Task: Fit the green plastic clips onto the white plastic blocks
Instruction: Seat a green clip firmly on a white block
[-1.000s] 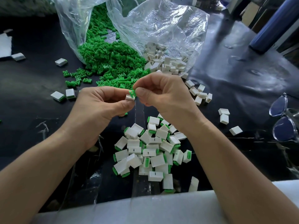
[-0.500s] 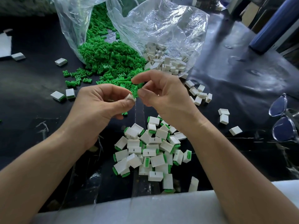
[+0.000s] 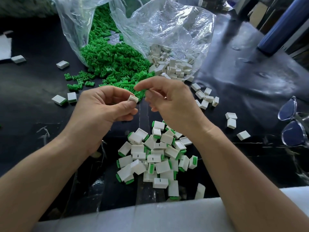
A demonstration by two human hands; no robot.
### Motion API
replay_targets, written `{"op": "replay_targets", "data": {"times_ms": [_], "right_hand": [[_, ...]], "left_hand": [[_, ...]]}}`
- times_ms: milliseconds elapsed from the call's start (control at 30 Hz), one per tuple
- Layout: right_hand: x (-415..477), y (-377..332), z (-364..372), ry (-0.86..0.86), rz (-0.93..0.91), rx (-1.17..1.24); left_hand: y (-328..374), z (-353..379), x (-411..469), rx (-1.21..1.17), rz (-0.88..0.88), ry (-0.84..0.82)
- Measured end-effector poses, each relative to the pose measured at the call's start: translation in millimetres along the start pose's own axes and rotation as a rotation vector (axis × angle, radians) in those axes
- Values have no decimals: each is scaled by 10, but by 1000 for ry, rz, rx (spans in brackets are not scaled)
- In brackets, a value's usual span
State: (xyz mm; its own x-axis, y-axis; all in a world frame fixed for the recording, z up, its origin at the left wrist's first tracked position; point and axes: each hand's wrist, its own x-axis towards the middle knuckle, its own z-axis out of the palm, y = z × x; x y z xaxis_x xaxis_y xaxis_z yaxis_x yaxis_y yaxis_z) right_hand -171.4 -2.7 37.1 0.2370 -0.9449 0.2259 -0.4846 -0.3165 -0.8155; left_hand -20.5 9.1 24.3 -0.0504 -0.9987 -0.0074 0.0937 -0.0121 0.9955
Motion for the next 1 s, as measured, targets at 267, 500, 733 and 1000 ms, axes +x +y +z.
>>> {"op": "replay_targets", "data": {"times_ms": [267, 500, 733, 1000], "right_hand": [[17, -15, 26, 28, 27, 96], [4, -14, 29, -12, 65, 232], [8, 1, 31, -7, 111, 283], [-7, -30, 48, 11, 128, 322]], "left_hand": [[-14, -10, 0, 33, -2, -20], [-13, -9, -4, 64, 5, -25], [2, -17, -2, 67, 6, -20], [12, -21, -9, 102, -1, -16]]}}
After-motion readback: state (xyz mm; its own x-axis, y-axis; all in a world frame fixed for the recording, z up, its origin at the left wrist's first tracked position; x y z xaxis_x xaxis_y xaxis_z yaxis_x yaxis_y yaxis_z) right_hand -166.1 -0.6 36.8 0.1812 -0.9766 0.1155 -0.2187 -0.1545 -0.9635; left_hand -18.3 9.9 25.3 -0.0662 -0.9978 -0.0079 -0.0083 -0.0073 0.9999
